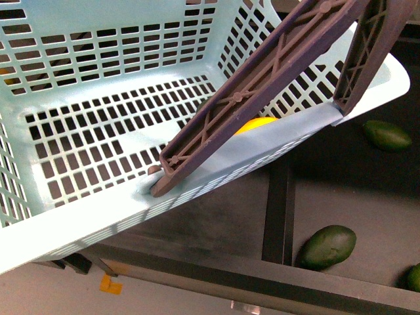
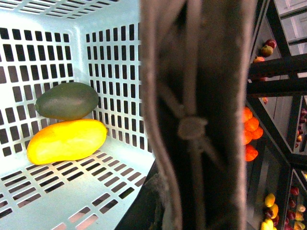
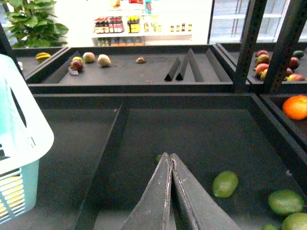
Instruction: Pick mango and avocado into basket
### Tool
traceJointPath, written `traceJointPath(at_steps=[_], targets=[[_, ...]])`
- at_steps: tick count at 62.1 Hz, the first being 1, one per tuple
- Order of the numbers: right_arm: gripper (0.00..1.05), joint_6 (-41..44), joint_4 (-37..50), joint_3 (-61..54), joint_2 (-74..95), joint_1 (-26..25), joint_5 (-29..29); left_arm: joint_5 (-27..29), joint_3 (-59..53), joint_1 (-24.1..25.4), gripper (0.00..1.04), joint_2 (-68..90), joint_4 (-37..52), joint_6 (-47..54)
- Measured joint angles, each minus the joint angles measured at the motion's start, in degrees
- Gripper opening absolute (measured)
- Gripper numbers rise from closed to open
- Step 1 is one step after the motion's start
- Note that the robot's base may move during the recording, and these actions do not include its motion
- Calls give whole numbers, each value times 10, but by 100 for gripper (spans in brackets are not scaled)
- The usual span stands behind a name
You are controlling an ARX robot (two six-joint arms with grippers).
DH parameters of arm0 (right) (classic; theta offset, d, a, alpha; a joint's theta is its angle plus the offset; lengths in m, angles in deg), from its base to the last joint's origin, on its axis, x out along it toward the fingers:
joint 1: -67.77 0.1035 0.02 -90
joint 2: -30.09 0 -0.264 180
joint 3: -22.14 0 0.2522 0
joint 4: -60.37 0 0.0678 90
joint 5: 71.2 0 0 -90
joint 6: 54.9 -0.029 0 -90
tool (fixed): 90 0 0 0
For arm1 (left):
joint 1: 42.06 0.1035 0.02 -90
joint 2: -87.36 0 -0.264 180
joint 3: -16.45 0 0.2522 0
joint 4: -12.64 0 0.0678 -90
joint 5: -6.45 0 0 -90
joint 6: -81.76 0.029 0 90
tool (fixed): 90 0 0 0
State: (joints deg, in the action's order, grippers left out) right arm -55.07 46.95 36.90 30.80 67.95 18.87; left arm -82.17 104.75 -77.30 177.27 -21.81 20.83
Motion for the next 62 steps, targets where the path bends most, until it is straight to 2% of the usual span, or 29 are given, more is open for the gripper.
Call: traceJointPath(at_steps=[12, 14, 15, 48, 55, 59, 62], targets=[[2, 0, -2, 0, -3, 0, 0, -1, 0, 0, 4, 0, 0, -1], [6, 0, -2, 0, -3, 0, 0, -1, 0, 0, 4, 0, 0, -1], [11, 0, -2, 0, -3, 0, 0, 0, 0, 0, 4, 0, 0, 0], [97, 0, -2, 0, -3, 0, 0, 0, 0, 0, 4, 0, 0, 0], [96, 0, -2, 0, -3, 0, 0, 3, 0, 0, 4, 0, 0, 0], [96, 0, -2, 0, -4, 0, 0, 96, 6, -5, 4, 13, 12, -38], [96, 0, -2, 0, -4, 0, 0, 123, 23, 1, 4, 34, 17, -53]])
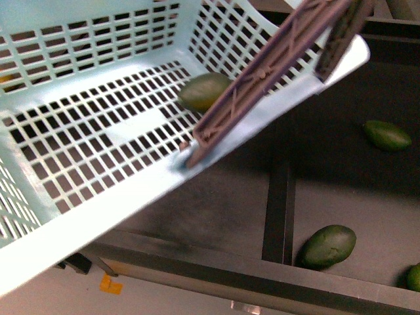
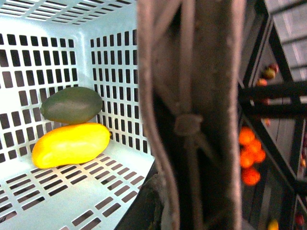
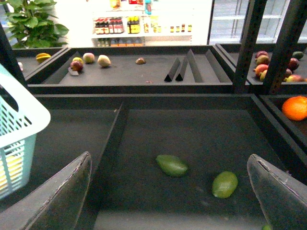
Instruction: Pick mango and avocado into basket
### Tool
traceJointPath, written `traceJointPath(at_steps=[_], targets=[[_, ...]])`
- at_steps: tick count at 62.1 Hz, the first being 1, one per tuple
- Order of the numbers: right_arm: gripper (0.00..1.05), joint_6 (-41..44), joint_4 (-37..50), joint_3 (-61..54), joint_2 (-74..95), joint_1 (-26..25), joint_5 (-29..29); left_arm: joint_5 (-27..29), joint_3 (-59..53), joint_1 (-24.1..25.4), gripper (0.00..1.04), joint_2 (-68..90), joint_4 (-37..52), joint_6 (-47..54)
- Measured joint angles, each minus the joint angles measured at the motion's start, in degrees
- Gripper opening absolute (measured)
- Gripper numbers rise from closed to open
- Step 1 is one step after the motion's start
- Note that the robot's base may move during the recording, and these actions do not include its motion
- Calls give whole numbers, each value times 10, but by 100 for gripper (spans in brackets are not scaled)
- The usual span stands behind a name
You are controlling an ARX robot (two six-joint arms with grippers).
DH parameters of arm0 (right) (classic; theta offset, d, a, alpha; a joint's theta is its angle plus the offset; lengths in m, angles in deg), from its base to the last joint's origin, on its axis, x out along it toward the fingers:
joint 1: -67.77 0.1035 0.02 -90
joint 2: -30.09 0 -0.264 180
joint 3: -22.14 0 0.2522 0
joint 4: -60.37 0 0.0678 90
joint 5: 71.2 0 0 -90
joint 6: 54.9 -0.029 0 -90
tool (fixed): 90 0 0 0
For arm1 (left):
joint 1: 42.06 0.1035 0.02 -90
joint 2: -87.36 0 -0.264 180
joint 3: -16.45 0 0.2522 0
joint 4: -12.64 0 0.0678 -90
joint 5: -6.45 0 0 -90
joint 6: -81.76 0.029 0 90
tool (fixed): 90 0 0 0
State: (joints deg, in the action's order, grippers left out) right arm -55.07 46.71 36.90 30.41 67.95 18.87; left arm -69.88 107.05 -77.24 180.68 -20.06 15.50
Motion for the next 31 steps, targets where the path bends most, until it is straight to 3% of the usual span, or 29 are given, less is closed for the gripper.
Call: traceJointPath(at_steps=[31], targets=[[96, 0, 0, 0, 0, 0, 0, -49, 174, 85, 4, 220, 42, -81]])
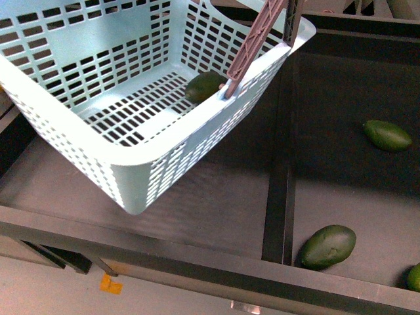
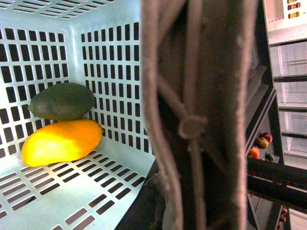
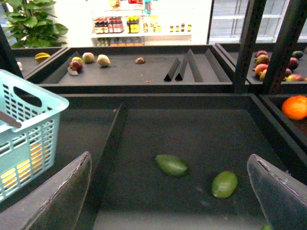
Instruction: Pick mango and avocado into basket
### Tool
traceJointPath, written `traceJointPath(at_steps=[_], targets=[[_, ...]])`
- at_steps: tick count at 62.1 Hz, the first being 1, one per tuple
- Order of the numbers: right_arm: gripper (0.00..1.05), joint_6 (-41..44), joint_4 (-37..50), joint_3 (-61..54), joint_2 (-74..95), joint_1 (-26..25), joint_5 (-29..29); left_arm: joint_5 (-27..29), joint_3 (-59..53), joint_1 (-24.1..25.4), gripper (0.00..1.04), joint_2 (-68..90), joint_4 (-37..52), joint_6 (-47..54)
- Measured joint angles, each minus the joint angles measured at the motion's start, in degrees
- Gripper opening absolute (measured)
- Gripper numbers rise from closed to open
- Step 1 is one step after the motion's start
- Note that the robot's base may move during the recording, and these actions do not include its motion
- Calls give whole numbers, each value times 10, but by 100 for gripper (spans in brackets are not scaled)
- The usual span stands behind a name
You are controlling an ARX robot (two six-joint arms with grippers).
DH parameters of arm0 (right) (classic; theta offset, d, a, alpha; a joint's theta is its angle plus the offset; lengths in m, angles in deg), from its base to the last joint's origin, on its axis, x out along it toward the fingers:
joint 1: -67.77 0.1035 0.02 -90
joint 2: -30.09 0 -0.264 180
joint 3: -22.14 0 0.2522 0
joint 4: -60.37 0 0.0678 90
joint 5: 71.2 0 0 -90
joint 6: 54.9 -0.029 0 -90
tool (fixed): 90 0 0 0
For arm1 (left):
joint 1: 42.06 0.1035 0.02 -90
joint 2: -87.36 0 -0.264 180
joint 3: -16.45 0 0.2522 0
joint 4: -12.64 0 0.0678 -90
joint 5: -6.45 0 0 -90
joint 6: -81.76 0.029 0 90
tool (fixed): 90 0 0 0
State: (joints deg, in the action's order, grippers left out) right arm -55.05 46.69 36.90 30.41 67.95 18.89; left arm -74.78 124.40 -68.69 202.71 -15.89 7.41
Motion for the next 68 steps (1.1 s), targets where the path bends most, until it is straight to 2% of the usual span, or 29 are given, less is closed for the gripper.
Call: traceJointPath(at_steps=[23, 35, 55, 58, 68], targets=[[96, 0, 0, 0, 0, 0, 0, 2, 193, 41, 4, 222, 64, -76], [96, 0, 0, 0, 0, 0, 0, -3, 179, 54, 4, 243, 92, -129], [96, 0, 0, 0, 0, 0, 0, 3, 60, 57, 4, 200, 153, -144], [96, 0, 0, 0, 0, 0, 0, 5, 44, 57, 10, 192, 155, -151], [96, 0, 0, 0, 0, 0, 0, 20, -11, 57, 40, 164, 167, -174]])
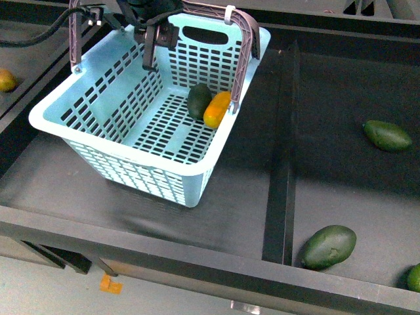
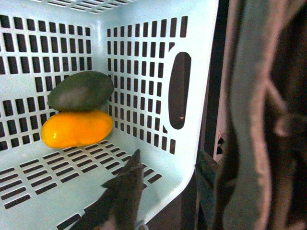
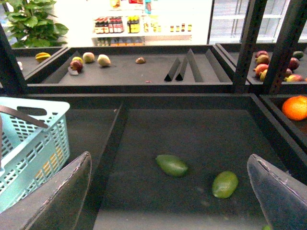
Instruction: Pick mango and avocado into basket
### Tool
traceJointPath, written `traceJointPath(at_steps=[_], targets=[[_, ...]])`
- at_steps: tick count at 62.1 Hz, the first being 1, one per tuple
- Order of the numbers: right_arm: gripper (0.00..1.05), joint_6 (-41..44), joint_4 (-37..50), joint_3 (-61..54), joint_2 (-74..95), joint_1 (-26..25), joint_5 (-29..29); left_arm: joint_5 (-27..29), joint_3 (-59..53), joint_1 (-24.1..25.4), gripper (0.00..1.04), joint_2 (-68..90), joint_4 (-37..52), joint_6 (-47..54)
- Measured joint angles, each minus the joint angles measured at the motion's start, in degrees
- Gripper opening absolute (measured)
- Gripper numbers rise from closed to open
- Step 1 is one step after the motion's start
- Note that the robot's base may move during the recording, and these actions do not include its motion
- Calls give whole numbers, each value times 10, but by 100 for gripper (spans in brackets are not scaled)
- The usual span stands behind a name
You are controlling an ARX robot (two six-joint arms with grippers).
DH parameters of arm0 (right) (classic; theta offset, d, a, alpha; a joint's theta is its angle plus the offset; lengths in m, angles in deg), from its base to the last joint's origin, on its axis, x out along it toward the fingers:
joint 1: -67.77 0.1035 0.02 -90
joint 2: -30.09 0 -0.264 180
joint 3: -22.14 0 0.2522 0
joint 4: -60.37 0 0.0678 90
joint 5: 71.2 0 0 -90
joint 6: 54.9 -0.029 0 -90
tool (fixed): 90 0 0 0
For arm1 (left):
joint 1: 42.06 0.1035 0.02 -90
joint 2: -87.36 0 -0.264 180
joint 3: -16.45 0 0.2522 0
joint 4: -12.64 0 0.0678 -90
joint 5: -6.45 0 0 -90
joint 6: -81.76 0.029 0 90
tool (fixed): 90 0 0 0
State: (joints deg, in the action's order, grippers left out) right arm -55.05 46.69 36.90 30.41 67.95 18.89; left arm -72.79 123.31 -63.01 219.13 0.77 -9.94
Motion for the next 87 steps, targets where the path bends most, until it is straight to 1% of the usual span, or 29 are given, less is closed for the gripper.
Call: traceJointPath(at_steps=[3, 4, 5, 8, 12, 15, 18, 19, 22, 24, 27, 33, 36, 49, 50, 51, 54, 56, 57, 60, 61, 62, 64, 65, 67, 70, 75, 79, 87], targets=[[96, 0, 0, 0, 0, 0, 0, 7, -19, 0, 51, -14, 5, -5], [96, 0, 0, 0, 0, 0, 0, 9, -27, 0, 56, -22, 5, -8], [96, 0, 0, 0, 0, 0, 0, 11, -30, 0, 58, -25, 4, -9], [96, 0, 0, 0, 0, 0, 0, 16, -42, 0, 68, -44, -3, -15], [96, 0, 0, 0, 0, 0, 0, 19, -54, 0, 79, -63, -9, -17], [96, 0, 0, 0, 0, 0, 0, 24, -67, 1, 89, -83, -14, -19], [96, 0, 0, 0, 0, 0, 0, 28, -77, 2, 97, -99, -20, -19], [96, 0, 0, 0, 0, 0, 0, 29, -82, 2, 98, -106, -23, -19], [96, 0, 0, 0, 0, 0, 0, 35, -97, 3, 96, -126, -33, -20], [96, 0, 0, 0, 0, 0, 0, 43, -110, 3, 97, -145, -49, -20], [96, 0, 0, 0, 0, 0, 0, 56, -123, 3, 97, -169, -85, -19], [96, 0, 0, 0, 0, 0, 0, 92, -150, 5, 97, -227, -201, -9], [96, 0, 0, 0, 0, 0, 0, 100, -160, 6, 97, -247, -233, -5], [96, 0, 0, 0, 0, 0, 0, 102, -164, 7, 97, -260, -240, 2], [96, 0, 0, 0, 0, 0, 0, 101, -167, 7, 97, -260, -233, 15], [96, 0, 0, 0, 0, 0, 0, 98, -175, 8, 95, -262, -215, 33], [96, 0, 0, 0, 0, 0, 0, 74, -263, 15, 85, -285, -20, 160], [96, 0, 0, 0, 0, 0, 0, 64, -332, 21, 78, -301, 111, 292], [96, 0, 0, 0, 0, 0, 0, 61, -350, 23, 76, -306, 144, 323], [96, 0, 0, 0, 0, 0, 0, 49, -448, 38, 65, -330, 334, 500], [96, 0, 0, 0, 0, 0, 0, 46, -474, 44, 62, -339, 384, 541], [96, 0, 0, 0, 0, 0, 0, 41, -498, 50, 58, -350, 424, 605], [96, 0, 0, 0, 0, 0, 0, 37, -537, 61, 51, -375, 488, 692], [96, 0, 0, 0, 0, 0, 0, 35, -546, 64, 49, -381, 500, 711], [96, 0, 0, 0, 0, 0, 0, 27, -577, 74, 42, -407, 536, 775], [96, 0, 0, 0, 0, 0, 0, 17, -616, 86, 32, -442, 558, 833], [96, 0, 0, 0, 0, 0, 0, -1, -671, 99, 16, -477, 566, 876], [96, 0, 0, 0, 0, 0, 0, -14, -710, 110, 2, -503, 567, 891], [96, 0, 0, 0, 0, 0, 0, -32, -765, 129, 2, -561, 566, 904]])
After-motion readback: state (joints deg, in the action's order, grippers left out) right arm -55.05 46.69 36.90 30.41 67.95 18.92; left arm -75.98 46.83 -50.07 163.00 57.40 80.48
